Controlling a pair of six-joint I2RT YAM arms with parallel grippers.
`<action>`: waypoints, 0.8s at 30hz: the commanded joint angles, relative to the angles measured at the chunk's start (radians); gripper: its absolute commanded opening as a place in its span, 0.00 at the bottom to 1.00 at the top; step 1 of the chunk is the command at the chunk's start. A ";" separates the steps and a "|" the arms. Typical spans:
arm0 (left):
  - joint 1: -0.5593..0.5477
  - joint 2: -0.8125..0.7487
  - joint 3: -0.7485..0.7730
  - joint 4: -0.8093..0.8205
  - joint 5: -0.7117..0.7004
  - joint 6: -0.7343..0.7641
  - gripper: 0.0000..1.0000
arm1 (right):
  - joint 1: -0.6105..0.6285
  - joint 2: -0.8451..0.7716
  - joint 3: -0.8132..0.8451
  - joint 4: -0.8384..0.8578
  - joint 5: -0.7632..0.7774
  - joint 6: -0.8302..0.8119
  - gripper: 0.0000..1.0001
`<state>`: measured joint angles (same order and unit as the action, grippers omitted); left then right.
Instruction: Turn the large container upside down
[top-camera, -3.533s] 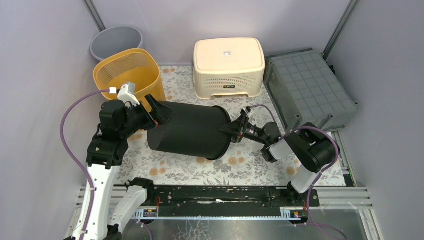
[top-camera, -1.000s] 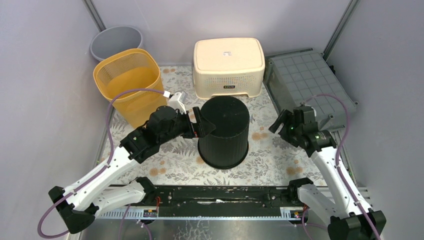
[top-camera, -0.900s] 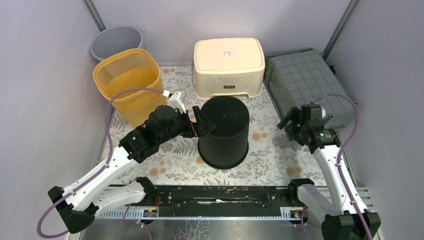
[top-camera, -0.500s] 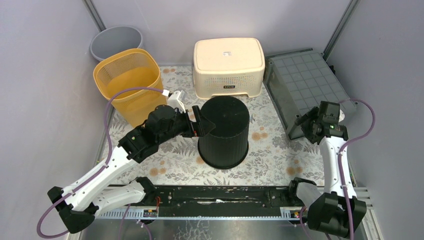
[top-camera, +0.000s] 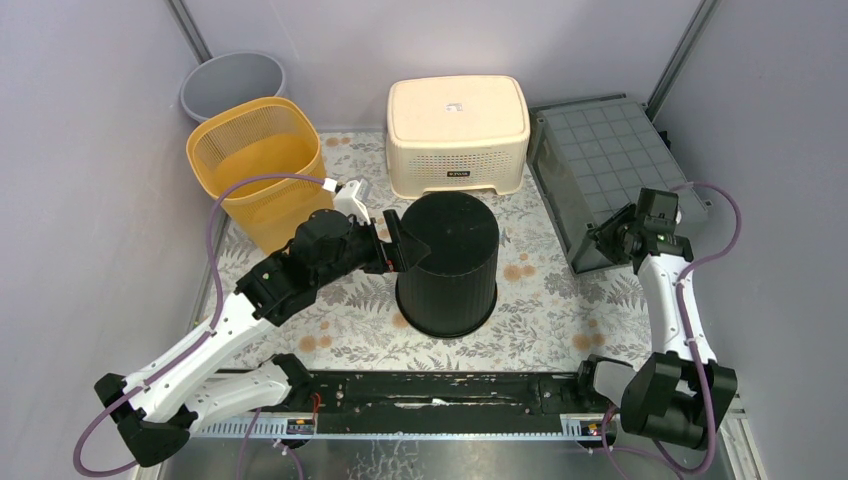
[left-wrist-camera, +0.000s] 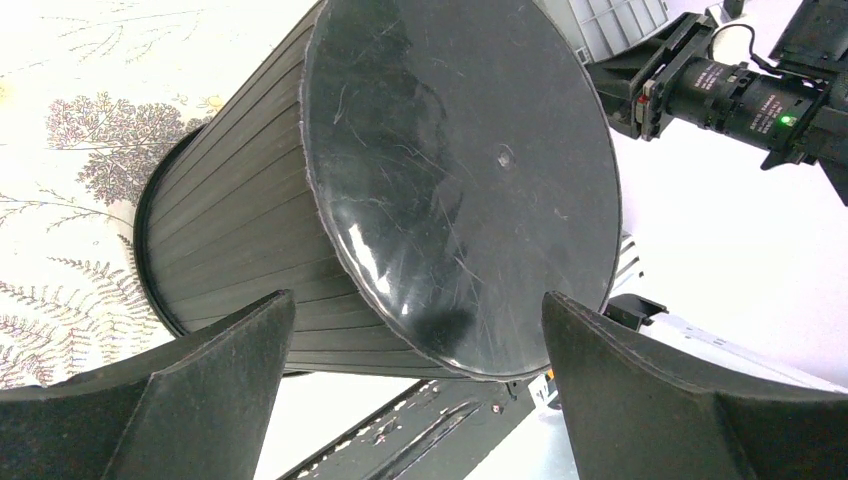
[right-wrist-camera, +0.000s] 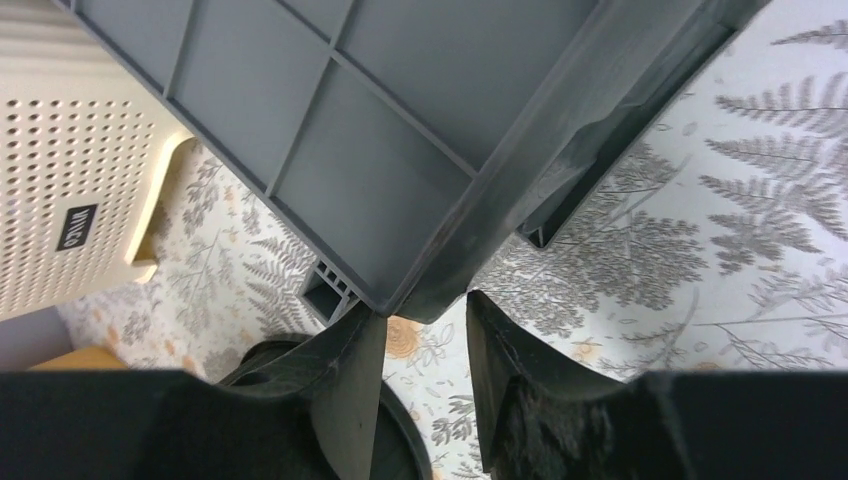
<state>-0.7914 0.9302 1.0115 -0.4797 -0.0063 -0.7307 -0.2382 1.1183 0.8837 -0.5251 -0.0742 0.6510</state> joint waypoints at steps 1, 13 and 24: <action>-0.005 -0.004 0.027 -0.002 -0.024 0.011 1.00 | -0.004 0.052 0.027 0.144 -0.077 0.025 0.41; -0.005 0.000 0.028 -0.007 -0.028 0.004 1.00 | 0.016 0.129 0.003 0.363 -0.310 0.080 0.41; -0.012 0.016 0.020 -0.033 -0.051 0.005 1.00 | 0.022 0.027 0.206 0.223 -0.387 -0.021 0.81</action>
<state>-0.7921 0.9360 1.0149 -0.4969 -0.0261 -0.7311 -0.2157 1.2491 0.9207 -0.2787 -0.4316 0.7029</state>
